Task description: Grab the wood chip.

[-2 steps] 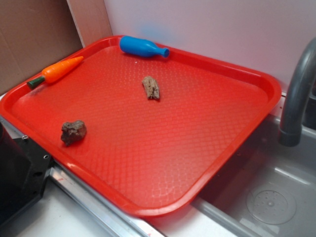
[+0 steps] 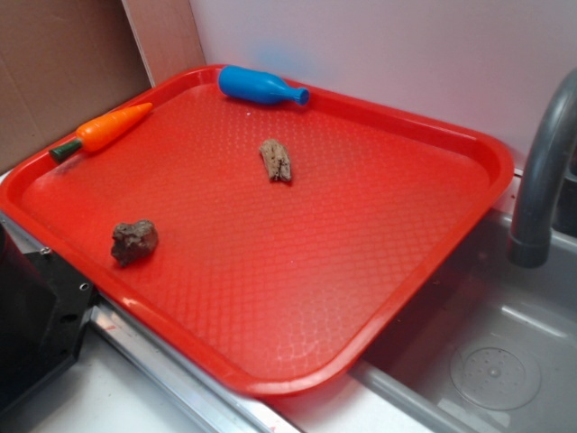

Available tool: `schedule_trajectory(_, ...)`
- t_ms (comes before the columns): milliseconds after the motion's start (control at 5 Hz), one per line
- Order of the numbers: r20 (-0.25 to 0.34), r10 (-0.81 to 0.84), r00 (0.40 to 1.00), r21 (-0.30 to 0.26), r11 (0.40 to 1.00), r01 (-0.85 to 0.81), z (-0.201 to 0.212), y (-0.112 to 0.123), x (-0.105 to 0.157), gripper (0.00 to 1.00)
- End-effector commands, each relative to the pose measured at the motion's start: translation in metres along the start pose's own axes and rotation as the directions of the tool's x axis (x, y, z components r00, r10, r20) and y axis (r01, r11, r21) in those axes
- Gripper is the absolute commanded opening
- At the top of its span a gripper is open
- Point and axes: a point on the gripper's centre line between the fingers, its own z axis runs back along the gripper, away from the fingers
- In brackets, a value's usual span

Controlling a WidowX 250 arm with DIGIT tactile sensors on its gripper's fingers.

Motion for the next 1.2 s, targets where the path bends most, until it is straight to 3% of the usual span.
schedule_trajectory(0,0.162,0.308,0.937,-0.029,0.951,-0.307,-0.024,-0.038,0.1,1.0)
schedule_trajectory(200,0.194,0.425,0.884,-0.032,0.904,-0.427,-0.05,-0.033,0.132,1.0)
schedule_trajectory(400,0.149,0.464,0.873,-0.057,0.885,-0.461,-0.104,-0.01,0.154,1.0)
schedule_trajectory(600,0.027,0.548,0.836,-0.058,0.836,-0.546,-0.152,0.0,0.145,1.0)
schedule_trajectory(800,0.038,0.514,0.857,-0.009,0.858,-0.514,-0.165,0.009,0.131,1.0)
schedule_trajectory(1000,0.038,0.514,0.857,-0.009,0.858,-0.514,-0.165,0.009,0.131,1.0)
